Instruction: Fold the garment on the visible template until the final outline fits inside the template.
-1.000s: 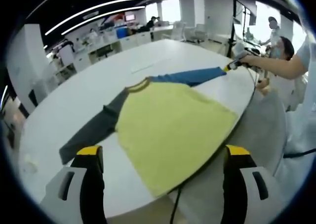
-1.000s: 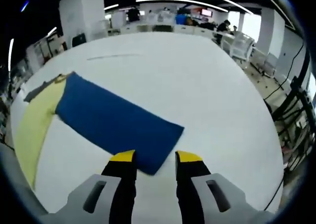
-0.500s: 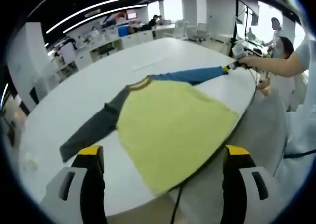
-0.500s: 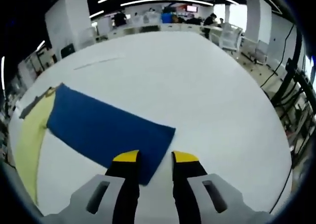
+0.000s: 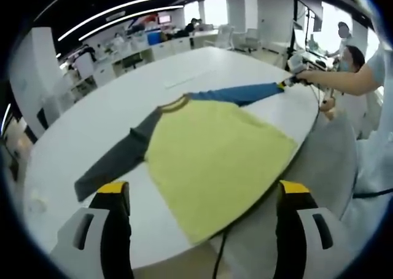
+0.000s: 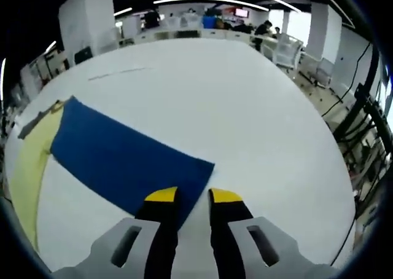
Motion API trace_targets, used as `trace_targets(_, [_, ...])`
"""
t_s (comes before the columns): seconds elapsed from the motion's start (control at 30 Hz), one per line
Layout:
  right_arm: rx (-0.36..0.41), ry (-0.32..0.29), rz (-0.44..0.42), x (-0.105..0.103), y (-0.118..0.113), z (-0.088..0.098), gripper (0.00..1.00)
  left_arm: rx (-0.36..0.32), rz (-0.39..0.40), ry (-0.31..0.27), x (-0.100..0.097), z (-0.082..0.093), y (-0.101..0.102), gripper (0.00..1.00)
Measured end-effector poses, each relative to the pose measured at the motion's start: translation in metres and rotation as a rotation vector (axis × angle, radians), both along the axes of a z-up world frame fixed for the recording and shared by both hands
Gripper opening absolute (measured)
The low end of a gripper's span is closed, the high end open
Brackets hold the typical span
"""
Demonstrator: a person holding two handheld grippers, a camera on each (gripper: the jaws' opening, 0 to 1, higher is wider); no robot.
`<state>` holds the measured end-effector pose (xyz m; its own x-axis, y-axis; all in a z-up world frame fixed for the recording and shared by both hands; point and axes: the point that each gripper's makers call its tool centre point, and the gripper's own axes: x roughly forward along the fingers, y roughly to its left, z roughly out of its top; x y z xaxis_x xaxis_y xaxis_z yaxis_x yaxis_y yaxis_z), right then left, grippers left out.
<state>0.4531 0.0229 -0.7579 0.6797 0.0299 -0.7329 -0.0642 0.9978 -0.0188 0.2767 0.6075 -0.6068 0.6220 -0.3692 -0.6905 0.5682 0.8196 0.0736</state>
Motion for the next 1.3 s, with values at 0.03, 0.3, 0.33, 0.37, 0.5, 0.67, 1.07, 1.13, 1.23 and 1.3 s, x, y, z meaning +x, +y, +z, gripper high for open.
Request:
trace_targets(0.03, [0.003,-0.001,-0.006,0.0,0.0,0.0,0.19,-0.001,0.001,0.001,0.0,0.0,0.0,0.96])
trace_targets(0.3, [-0.014,-0.006,0.016,0.002,0.003,-0.005,0.11,-0.002,0.005,0.005,-0.004,0.0,0.001,0.95])
trace_targets(0.33, [-0.007,-0.006,0.015,0.004,0.001,-0.006,0.09,-0.003,0.003,0.006,-0.004,0.0,0.001,0.95])
trace_targets(0.37, [0.002,-0.008,0.01,0.006,0.001,-0.007,0.06,-0.004,0.003,0.007,-0.005,0.0,0.001,0.95])
trace_targets(0.5, [-0.006,-0.008,0.007,0.009,0.001,-0.009,0.04,-0.002,-0.001,0.004,-0.006,0.002,0.002,0.95])
trace_targets(0.67, [0.006,-0.016,-0.012,0.01,0.0,-0.01,0.03,0.003,-0.003,0.004,-0.004,0.001,0.006,0.96])
trace_targets(1.07, [-0.017,-0.014,-0.024,0.002,0.005,-0.004,0.03,-0.002,0.003,-0.038,0.003,0.011,0.012,0.98])
trace_targets(1.13, [-0.016,-0.024,-0.026,0.005,0.004,0.002,0.03,-0.002,0.006,-0.039,0.002,0.012,0.013,0.98])
trace_targets(1.23, [-0.023,-0.041,-0.025,0.009,0.002,0.015,0.03,0.007,0.005,-0.036,0.001,0.011,0.015,0.98])
trace_targets(1.3, [-0.032,-0.056,-0.015,0.017,-0.001,0.02,0.03,0.004,0.004,-0.042,0.0,0.012,0.017,0.98])
